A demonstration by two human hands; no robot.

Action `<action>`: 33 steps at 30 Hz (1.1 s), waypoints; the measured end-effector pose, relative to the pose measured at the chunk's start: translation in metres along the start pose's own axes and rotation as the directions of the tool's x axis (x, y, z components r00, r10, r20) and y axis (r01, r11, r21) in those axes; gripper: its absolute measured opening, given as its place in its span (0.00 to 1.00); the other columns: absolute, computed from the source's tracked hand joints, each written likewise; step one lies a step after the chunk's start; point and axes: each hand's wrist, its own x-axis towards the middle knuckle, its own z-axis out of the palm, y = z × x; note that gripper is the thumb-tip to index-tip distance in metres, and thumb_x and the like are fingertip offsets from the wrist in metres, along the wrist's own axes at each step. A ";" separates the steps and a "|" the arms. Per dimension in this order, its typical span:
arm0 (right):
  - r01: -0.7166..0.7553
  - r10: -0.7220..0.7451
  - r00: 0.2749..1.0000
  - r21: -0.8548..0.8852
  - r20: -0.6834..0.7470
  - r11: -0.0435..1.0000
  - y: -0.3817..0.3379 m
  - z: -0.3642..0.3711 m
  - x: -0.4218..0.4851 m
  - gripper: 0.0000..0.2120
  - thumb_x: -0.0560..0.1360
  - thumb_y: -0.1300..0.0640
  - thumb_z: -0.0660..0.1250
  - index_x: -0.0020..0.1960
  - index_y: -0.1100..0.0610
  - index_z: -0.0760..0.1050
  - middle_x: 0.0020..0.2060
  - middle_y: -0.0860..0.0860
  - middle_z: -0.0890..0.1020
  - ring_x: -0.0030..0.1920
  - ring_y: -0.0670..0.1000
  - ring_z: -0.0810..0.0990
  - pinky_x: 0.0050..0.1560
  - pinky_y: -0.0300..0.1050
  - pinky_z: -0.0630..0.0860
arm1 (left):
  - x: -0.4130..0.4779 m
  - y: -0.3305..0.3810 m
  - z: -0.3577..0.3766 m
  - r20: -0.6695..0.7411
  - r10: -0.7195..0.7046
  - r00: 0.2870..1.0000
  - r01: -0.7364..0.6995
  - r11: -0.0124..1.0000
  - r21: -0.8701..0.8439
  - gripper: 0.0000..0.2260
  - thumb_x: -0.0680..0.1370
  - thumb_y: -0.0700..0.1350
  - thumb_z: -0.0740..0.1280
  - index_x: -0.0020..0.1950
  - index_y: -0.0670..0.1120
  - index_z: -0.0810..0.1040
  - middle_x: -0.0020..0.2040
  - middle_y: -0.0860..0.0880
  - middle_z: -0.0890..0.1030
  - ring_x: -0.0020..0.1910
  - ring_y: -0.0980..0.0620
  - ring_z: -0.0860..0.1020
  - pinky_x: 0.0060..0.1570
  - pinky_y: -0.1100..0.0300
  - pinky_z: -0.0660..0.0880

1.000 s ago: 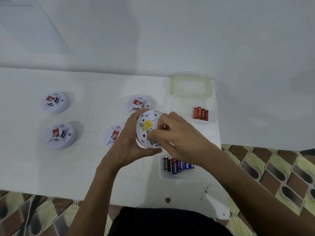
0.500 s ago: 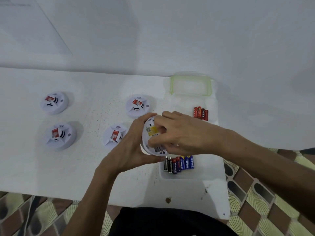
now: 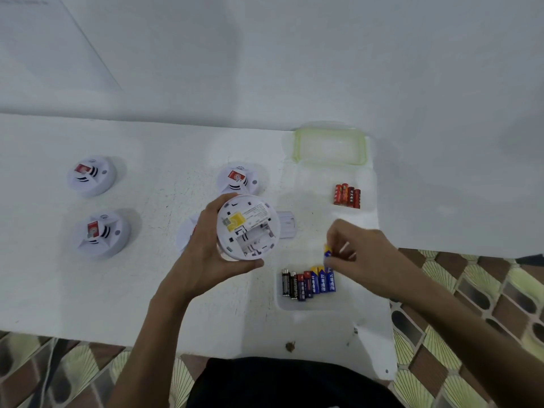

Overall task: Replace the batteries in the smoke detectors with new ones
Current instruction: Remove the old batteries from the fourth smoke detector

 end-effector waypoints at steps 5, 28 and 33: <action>-0.202 0.207 0.978 -0.261 -0.010 0.944 0.028 0.032 -0.003 0.07 0.77 0.61 0.65 0.46 0.54 0.66 0.39 0.54 0.79 0.37 0.54 0.80 0.38 0.48 0.77 | 0.002 -0.003 0.000 -0.007 -0.028 1.000 0.028 1.000 0.004 0.45 0.60 0.59 0.77 0.72 0.56 0.57 0.68 0.54 0.67 0.67 0.54 0.69 0.63 0.52 0.73; -0.236 0.108 0.965 -0.606 -0.240 0.760 0.019 -0.054 0.109 0.13 0.78 0.54 0.65 0.62 0.53 0.77 0.55 0.55 0.81 0.51 0.57 0.80 0.45 0.46 0.71 | 0.003 -0.011 0.000 -0.030 0.022 0.999 -0.022 0.999 0.028 0.42 0.60 0.69 0.72 0.68 0.68 0.55 0.67 0.60 0.66 0.66 0.58 0.68 0.64 0.56 0.70; -0.243 0.222 0.968 -0.664 -0.117 0.707 0.031 -0.055 0.135 0.20 0.72 0.49 0.72 0.60 0.56 0.76 0.52 0.54 0.80 0.50 0.56 0.80 0.46 0.47 0.75 | 0.002 -0.013 -0.001 -0.057 0.029 0.998 -0.025 0.997 0.068 0.41 0.60 0.71 0.71 0.67 0.70 0.55 0.66 0.66 0.65 0.65 0.60 0.69 0.65 0.50 0.70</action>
